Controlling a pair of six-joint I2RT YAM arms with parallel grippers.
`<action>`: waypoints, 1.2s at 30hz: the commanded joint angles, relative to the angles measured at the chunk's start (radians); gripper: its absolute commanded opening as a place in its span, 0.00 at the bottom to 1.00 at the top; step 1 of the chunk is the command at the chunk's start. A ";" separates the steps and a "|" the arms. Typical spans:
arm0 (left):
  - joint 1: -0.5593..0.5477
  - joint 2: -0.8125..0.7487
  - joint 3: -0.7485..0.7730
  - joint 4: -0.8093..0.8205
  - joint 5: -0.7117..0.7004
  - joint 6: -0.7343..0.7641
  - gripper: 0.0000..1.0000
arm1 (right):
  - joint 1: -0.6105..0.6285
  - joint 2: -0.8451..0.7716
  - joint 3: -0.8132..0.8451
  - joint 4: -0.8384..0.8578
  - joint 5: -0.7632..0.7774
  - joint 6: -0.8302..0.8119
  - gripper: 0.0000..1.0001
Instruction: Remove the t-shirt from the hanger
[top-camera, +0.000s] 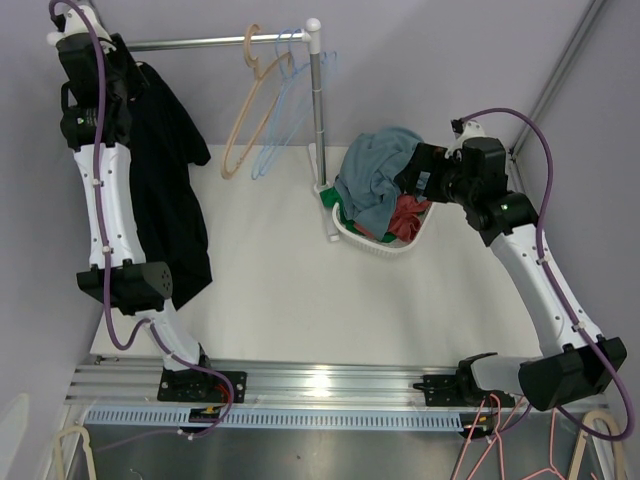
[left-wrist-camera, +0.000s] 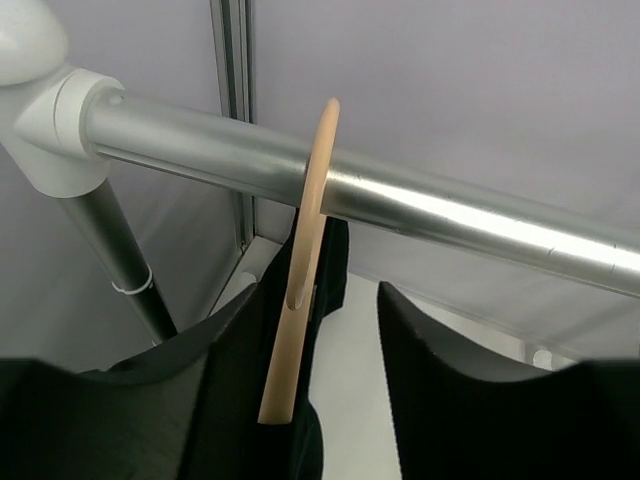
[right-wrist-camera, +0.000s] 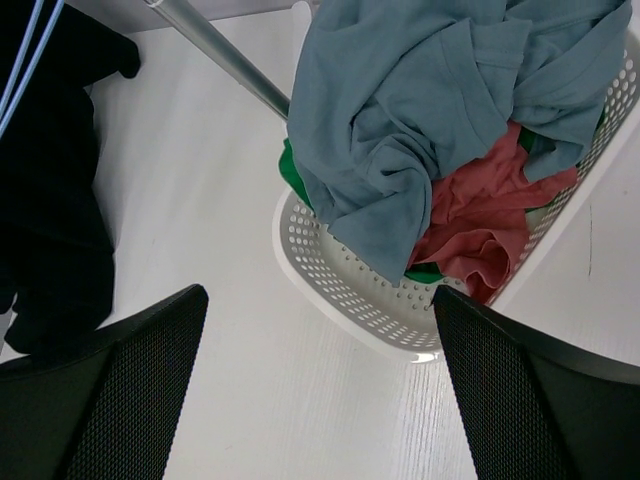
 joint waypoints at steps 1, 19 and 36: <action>0.013 0.014 0.021 0.015 -0.022 -0.005 0.52 | 0.002 -0.035 0.015 0.041 -0.018 0.011 0.99; 0.012 0.080 0.056 0.039 -0.068 -0.009 0.07 | -0.011 -0.093 -0.020 0.068 -0.030 0.019 1.00; 0.001 -0.054 0.075 0.094 0.068 -0.054 0.01 | -0.014 -0.107 -0.029 0.065 -0.055 0.006 1.00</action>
